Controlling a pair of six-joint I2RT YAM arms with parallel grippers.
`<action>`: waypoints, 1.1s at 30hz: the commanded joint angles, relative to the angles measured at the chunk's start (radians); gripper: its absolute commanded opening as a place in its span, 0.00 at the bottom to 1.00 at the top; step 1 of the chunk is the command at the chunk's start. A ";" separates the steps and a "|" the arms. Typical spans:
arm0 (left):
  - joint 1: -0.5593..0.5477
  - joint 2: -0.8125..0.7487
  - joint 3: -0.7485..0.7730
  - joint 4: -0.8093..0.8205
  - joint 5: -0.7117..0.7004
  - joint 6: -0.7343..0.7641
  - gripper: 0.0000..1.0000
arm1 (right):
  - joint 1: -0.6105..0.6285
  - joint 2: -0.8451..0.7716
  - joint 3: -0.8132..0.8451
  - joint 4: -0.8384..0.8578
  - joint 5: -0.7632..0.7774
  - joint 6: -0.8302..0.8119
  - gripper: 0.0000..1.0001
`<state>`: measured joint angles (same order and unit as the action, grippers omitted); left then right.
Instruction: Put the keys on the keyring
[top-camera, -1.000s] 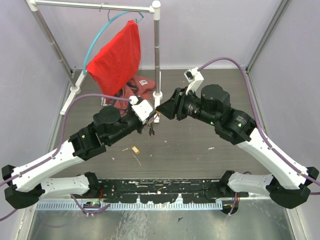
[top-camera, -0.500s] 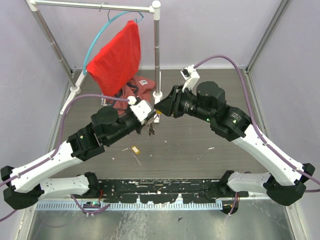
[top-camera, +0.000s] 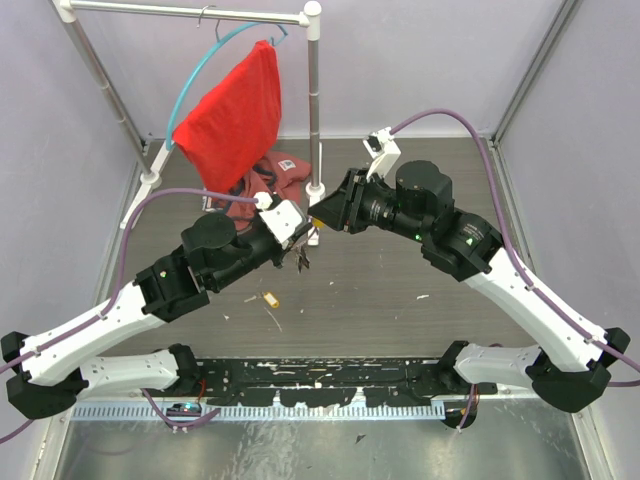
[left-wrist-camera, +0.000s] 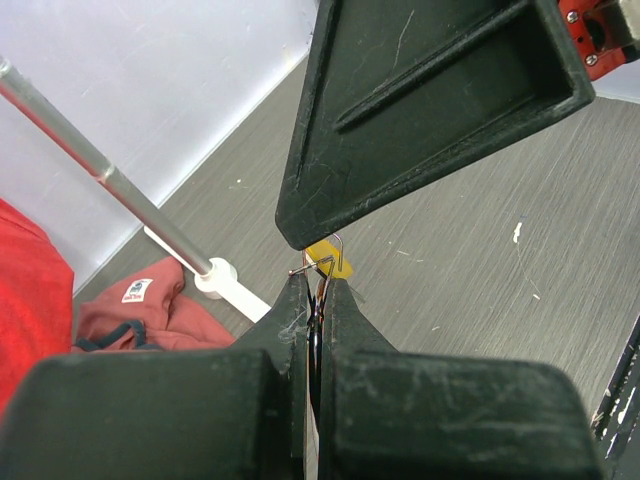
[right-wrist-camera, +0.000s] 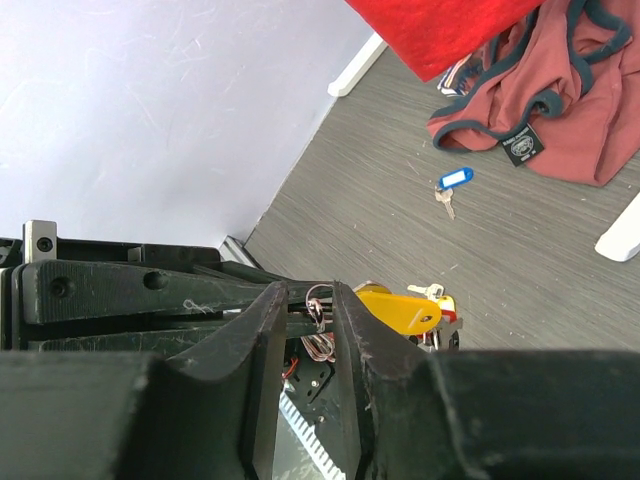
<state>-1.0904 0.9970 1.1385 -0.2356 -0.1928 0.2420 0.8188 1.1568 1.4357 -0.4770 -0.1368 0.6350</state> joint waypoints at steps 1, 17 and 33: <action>-0.003 -0.027 -0.007 0.071 0.006 0.002 0.00 | -0.009 -0.002 0.002 0.057 -0.028 0.011 0.31; -0.003 -0.016 -0.001 0.071 -0.003 0.010 0.00 | -0.013 0.016 0.014 0.064 -0.084 0.013 0.11; -0.003 -0.051 -0.050 0.092 0.144 0.024 0.52 | -0.015 0.002 0.010 0.064 -0.049 0.003 0.01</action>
<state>-1.0904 0.9752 1.1133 -0.2020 -0.1162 0.2607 0.8078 1.1809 1.4319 -0.4755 -0.1997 0.6388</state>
